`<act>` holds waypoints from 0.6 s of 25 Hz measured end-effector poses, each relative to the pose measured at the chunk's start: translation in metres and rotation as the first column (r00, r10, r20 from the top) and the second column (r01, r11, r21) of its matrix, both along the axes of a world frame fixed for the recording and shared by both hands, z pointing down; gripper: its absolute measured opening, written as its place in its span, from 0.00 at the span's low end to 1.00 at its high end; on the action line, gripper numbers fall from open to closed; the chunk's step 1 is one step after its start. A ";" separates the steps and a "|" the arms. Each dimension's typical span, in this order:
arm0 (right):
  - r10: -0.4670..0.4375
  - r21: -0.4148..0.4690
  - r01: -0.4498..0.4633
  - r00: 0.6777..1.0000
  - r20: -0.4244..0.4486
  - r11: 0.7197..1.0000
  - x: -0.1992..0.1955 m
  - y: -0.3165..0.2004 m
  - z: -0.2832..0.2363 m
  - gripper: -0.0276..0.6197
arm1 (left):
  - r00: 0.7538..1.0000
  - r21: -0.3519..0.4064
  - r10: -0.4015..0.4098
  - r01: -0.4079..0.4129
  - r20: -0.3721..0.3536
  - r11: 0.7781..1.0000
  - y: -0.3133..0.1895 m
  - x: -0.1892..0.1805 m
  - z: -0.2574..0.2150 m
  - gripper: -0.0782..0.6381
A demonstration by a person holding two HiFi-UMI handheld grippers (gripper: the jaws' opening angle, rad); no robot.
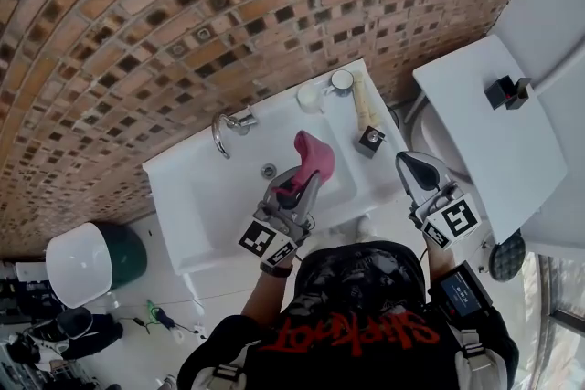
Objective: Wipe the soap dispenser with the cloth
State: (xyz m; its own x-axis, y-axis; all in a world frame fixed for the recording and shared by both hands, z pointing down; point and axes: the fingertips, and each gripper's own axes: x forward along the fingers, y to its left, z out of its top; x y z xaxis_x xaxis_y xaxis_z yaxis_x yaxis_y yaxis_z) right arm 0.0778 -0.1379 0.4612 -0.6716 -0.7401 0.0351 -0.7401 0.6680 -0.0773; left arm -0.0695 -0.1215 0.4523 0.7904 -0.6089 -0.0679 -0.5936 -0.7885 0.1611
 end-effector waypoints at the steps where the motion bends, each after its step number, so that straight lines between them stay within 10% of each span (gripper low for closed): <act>1: -0.004 0.003 0.004 1.000 -0.001 1.000 -0.001 -0.001 -0.001 0.04 | 1.000 0.000 0.011 -0.011 -0.004 1.000 0.000 0.001 -0.001 0.16; 15: 0.025 0.063 -0.021 0.997 -0.071 0.998 0.000 0.002 -0.007 0.04 | 0.977 -0.009 0.205 -0.206 -0.052 0.978 0.018 0.036 -0.002 0.17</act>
State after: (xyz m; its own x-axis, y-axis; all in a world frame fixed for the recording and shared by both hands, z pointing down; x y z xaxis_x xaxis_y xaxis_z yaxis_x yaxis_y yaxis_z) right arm 0.0779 -0.1361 0.4541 -0.6519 -0.7574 0.0360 -0.7574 0.6527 0.0176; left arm -0.0339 -0.1034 0.4507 0.8946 -0.4348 -0.1032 -0.4097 -0.8902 0.1990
